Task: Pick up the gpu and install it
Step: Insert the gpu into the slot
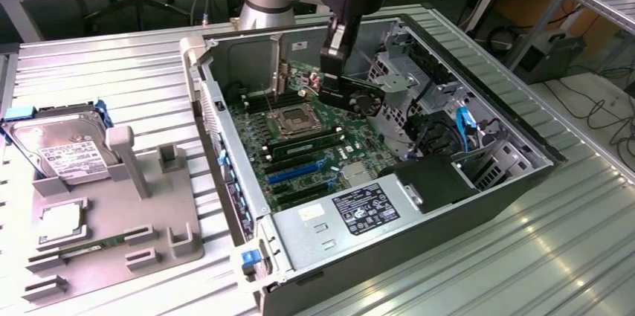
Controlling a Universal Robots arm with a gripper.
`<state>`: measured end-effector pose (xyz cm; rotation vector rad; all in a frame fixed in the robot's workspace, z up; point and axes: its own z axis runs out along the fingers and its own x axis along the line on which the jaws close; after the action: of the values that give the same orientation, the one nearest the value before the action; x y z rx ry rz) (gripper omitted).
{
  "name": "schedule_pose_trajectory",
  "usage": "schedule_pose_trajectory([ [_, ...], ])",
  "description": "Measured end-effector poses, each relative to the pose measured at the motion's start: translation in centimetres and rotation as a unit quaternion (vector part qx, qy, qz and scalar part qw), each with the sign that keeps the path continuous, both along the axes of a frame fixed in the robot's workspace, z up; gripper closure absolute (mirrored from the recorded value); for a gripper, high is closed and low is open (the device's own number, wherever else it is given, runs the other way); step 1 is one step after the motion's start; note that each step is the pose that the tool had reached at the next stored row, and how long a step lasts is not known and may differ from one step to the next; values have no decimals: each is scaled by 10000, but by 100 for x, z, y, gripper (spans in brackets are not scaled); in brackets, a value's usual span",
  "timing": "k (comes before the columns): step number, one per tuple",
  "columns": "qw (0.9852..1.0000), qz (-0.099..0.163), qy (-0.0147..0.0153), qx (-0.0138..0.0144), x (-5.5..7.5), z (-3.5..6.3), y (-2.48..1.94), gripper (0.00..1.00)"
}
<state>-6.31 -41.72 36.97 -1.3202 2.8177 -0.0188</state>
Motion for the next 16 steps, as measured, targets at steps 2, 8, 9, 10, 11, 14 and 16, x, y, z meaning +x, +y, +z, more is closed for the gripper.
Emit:
schedule_pose_trajectory([
  [2,10000,53,0,0,0,0,0,74],
  [8,9998,216,0,0,0,0,0,74],
  [9,9997,245,0,0,0,0,0,74],
  [10,9996,273,0,0,0,0,0,74],
  [11,9996,297,0,0,0,0,0,74],
  [14,9993,377,0,0,0,0,0,74],
  [16,9991,427,0,0,0,0,0,74],
])
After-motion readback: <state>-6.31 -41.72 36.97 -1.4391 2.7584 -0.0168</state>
